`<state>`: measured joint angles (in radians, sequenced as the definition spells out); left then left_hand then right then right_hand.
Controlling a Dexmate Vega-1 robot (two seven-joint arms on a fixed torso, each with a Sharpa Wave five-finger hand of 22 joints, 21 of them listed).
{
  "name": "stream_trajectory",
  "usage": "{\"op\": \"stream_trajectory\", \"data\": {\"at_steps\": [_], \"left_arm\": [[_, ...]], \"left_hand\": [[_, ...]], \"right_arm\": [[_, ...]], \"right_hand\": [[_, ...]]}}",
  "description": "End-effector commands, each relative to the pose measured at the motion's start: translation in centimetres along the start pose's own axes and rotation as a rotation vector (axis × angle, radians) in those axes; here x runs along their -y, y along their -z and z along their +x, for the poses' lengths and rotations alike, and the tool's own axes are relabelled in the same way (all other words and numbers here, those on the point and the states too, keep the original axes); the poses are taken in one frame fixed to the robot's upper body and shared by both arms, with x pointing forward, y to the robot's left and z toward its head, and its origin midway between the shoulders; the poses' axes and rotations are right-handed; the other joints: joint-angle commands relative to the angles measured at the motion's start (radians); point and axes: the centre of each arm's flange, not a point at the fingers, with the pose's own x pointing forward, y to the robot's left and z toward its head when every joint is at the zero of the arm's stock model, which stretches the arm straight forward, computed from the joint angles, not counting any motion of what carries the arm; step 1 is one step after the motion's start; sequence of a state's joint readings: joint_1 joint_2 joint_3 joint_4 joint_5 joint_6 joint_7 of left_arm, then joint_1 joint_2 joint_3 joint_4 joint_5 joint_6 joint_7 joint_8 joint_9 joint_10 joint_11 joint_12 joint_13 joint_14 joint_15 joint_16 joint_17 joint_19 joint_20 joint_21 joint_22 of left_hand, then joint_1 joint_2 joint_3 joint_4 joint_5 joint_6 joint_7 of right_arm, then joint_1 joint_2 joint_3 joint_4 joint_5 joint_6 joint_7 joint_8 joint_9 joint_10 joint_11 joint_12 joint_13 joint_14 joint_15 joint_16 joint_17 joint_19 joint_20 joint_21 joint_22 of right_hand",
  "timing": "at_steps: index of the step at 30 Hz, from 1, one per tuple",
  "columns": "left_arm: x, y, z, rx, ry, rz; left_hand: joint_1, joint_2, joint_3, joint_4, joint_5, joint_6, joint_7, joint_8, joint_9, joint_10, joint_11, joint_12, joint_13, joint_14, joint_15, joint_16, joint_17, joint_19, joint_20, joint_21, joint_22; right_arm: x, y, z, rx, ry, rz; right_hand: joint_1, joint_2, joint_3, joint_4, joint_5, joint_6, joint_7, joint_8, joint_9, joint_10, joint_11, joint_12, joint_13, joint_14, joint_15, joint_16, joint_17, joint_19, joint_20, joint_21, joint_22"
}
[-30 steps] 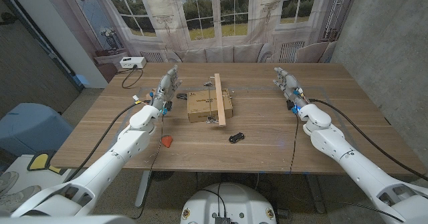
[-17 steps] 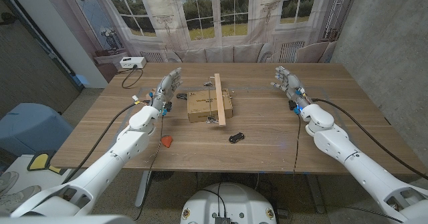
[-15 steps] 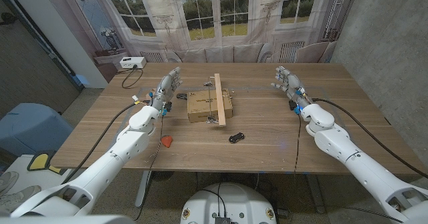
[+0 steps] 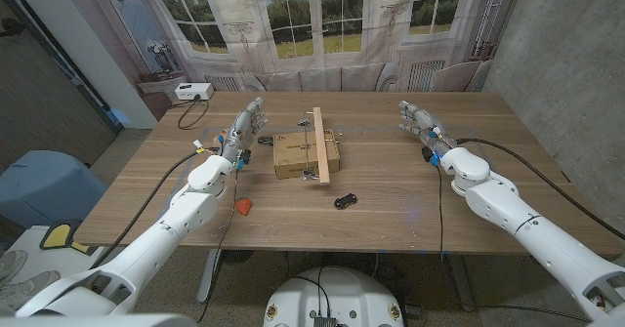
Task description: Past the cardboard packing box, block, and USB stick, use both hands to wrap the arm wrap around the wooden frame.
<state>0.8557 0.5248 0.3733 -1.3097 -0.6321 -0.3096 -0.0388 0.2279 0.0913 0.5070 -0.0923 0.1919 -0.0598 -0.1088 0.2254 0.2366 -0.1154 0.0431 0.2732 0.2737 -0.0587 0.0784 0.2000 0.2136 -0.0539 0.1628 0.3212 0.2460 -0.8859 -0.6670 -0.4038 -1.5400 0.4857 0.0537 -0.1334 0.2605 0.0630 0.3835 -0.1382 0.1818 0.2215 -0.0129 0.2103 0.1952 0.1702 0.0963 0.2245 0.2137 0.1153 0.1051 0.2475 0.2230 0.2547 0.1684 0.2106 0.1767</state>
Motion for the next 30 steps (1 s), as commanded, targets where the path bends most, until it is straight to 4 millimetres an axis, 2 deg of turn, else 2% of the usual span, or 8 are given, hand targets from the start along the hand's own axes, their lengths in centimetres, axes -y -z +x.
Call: {"op": "stream_trajectory", "data": {"at_steps": [1, 7, 17, 30], "left_arm": [[-0.1, 0.2, -0.2, -0.007, 0.006, -0.006], [-0.2, 0.4, -0.2, -0.009, 0.012, -0.009], [-0.6, 0.9, -0.3, -0.014, 0.015, -0.015], [-1.4, 0.6, -0.6, -0.002, 0.013, -0.014]], "left_hand": [[-0.010, -0.002, -0.002, 0.000, -0.001, -0.001, -0.003, -0.002, -0.002, -0.002, 0.004, -0.004, 0.002, 0.004, -0.003, 0.007, 0.002, 0.004, 0.009, 0.004, 0.003], [-0.012, 0.001, -0.001, 0.001, -0.004, 0.003, -0.002, -0.004, -0.007, 0.002, 0.006, -0.003, 0.001, 0.004, -0.003, 0.006, 0.000, 0.005, 0.011, 0.004, 0.001], [-0.015, 0.003, -0.001, 0.002, -0.007, 0.005, 0.000, -0.006, -0.012, 0.003, 0.008, -0.004, -0.001, 0.003, -0.004, 0.006, -0.002, 0.004, 0.015, 0.004, 0.000], [-0.017, 0.005, 0.000, 0.002, -0.009, 0.007, 0.000, -0.010, -0.019, 0.005, 0.008, -0.005, -0.003, 0.001, -0.010, 0.004, -0.005, 0.007, 0.015, 0.004, -0.002]], "right_arm": [[-0.8, -1.5, 0.1, -0.062, -0.002, -0.185], [-1.3, -1.8, 0.4, -0.072, -0.021, -0.226], [-2.6, -2.9, 0.8, -0.116, -0.007, -0.365], [-4.4, -4.3, 1.4, -0.117, -0.041, -0.452]], "right_hand": [[0.008, 0.011, 0.008, -0.002, 0.005, -0.005, -0.001, -0.002, 0.003, 0.004, 0.009, -0.001, 0.000, 0.000, 0.001, -0.001, -0.001, 0.000, -0.001, -0.001, 0.004], [0.011, 0.015, 0.010, -0.003, 0.006, -0.005, -0.005, -0.003, 0.003, 0.005, 0.008, -0.002, 0.000, 0.008, -0.005, 0.001, -0.001, 0.005, -0.007, 0.001, 0.004], [0.009, 0.012, 0.006, -0.003, 0.005, 0.003, -0.001, -0.001, 0.002, 0.011, 0.010, -0.001, 0.000, 0.004, 0.001, -0.002, -0.001, 0.001, 0.001, -0.001, 0.005], [0.021, 0.023, 0.013, -0.006, 0.009, 0.015, -0.001, 0.002, 0.002, 0.017, 0.005, 0.000, 0.000, 0.004, -0.005, -0.003, -0.003, 0.000, -0.005, -0.002, 0.005]]}}
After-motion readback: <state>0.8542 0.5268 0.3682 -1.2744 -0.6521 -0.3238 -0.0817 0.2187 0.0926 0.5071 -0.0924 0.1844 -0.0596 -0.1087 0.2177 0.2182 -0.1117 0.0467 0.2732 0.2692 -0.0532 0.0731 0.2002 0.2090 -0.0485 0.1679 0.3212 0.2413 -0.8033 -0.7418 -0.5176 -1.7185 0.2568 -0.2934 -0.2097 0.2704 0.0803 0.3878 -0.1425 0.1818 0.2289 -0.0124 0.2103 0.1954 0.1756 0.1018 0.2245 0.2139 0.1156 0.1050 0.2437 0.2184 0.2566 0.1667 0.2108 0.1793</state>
